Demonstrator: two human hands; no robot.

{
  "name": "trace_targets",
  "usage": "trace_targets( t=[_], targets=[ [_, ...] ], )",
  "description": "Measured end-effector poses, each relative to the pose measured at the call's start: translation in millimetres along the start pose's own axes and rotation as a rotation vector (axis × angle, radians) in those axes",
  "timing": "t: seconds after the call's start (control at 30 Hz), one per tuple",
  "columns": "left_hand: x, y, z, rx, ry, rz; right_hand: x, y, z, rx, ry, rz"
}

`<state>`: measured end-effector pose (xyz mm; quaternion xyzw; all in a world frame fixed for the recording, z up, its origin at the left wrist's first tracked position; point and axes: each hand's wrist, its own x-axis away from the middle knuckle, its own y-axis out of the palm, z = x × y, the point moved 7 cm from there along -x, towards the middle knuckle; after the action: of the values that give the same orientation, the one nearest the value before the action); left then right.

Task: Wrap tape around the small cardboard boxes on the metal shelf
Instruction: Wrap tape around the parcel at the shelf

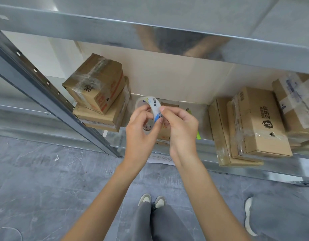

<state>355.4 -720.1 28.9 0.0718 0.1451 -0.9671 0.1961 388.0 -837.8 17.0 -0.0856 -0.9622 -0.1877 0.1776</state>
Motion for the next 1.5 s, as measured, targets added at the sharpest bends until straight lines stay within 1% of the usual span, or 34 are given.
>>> trace_targets(
  t=[0.13, 0.23, 0.27, 0.37, 0.43, 0.47, 0.53, 0.57, 0.6, 0.67, 0.7, 0.83, 0.97, 1.0, 1.03, 1.07, 1.1, 1.13, 1.17, 1.2, 1.23, 1.27, 1.33, 1.4, 1.43, 1.5],
  targets=[
    [-2.5, -1.0, -2.8, -0.018, -0.001, 0.022, 1.2, 7.1, 6.3, -0.147, 0.016, -0.027],
    [-3.2, -2.4, -6.2, 0.000, 0.002, 0.019, -5.7, 6.1, 17.2, -0.290, 0.113, -0.034],
    [-3.5, -2.7, -8.0, -0.006, 0.005, 0.014, -8.3, 5.8, 18.8, -0.294, 0.128, -0.039],
    [-6.4, -2.5, -14.9, -0.068, 0.050, -0.020, -17.8, 3.6, 18.1, -0.186, 0.102, -0.066],
    [-14.2, -5.7, -25.2, -0.148, 0.071, -0.042, -24.0, -6.0, 16.4, -0.011, 0.019, -0.041],
    [-21.5, -9.3, -34.6, -0.208, 0.060, -0.040, -27.1, -16.5, 14.7, 0.168, -0.069, 0.024],
    [-39.9, -15.5, -59.8, -0.380, -0.004, -0.038, -30.5, -36.4, 16.5, 0.688, -0.252, 0.198],
    [-48.8, -15.6, -73.2, -0.495, -0.038, -0.054, -31.8, -38.3, 24.9, 0.931, -0.280, 0.234],
    [-55.5, -12.8, -85.2, -0.617, -0.055, -0.085, -33.8, -37.2, 38.3, 1.109, -0.246, 0.234],
    [-63.3, 1.0, -104.5, -0.808, -0.062, -0.182, -38.8, -29.8, 65.4, 1.302, -0.145, 0.191],
    [-65.9, 9.2, -112.1, -0.875, -0.058, -0.226, -41.6, -26.2, 74.2, 1.357, -0.130, 0.175],
    [-75.3, 34.6, -135.8, -1.073, -0.011, -0.350, -55.5, -32.1, 78.8, 1.440, -0.181, 0.174],
    [-77.4, 40.8, -154.6, -1.120, -0.067, -0.415, -63.5, -56.3, 60.6, 1.452, -0.264, 0.138],
    [-75.2, 40.8, -155.9, -1.134, -0.072, -0.395, -64.7, -60.9, 57.3, 1.434, -0.277, 0.131],
    [-71.0, 40.6, -152.3, -1.098, -0.056, -0.326, -65.3, -63.6, 55.3, 1.421, -0.288, 0.126],
    [-65.1, 41.3, -143.0, -0.987, -0.018, -0.214, -64.5, -64.3, 54.6, 1.418, -0.300, 0.121],
    [-56.6, 43.0, -132.6, -0.800, -0.005, -0.117, -63.0, -63.5, 55.5, 1.422, -0.311, 0.107],
    [-47.9, 46.7, -125.2, -0.548, -0.066, -0.083, -61.0, -62.0, 58.2, 1.421, -0.312, 0.077],
    [-39.2, 56.4, -122.3, -0.277, -0.192, -0.130, -59.4, -60.8, 62.3, 1.398, -0.300, 0.027],
    [-29.1, 71.4, -119.5, -0.046, -0.329, -0.243, -58.1, -61.0, 66.5, 1.340, -0.270, -0.036],
    [-20.6, 85.9, -116.1, 0.092, -0.410, -0.370, -57.9, -63.8, 70.2, 1.249, -0.217, -0.101],
    [-17.1, 96.3, -113.3, 0.117, -0.419, -0.484, -57.9, -68.9, 72.6, 1.148, -0.155, -0.156],
    [-22.7, 105.1, -111.4, 0.021, -0.356, -0.640, -55.5, -81.6, 72.1, 0.973, -0.048, -0.238],
    [-41.3, 105.1, -109.9, -0.187, -0.256, -0.735, -50.8, -99.0, 67.4, 0.868, -0.016, -0.238],
    [-53.2, 103.7, -110.2, -0.291, -0.227, -0.770, -49.2, -108.6, 61.1, 0.897, -0.070, -0.201],
    [-75.7, 101.8, -110.1, -0.508, -0.177, -0.852, -43.4, -120.3, 43.3, 1.107, -0.297, -0.108]
  ],
)
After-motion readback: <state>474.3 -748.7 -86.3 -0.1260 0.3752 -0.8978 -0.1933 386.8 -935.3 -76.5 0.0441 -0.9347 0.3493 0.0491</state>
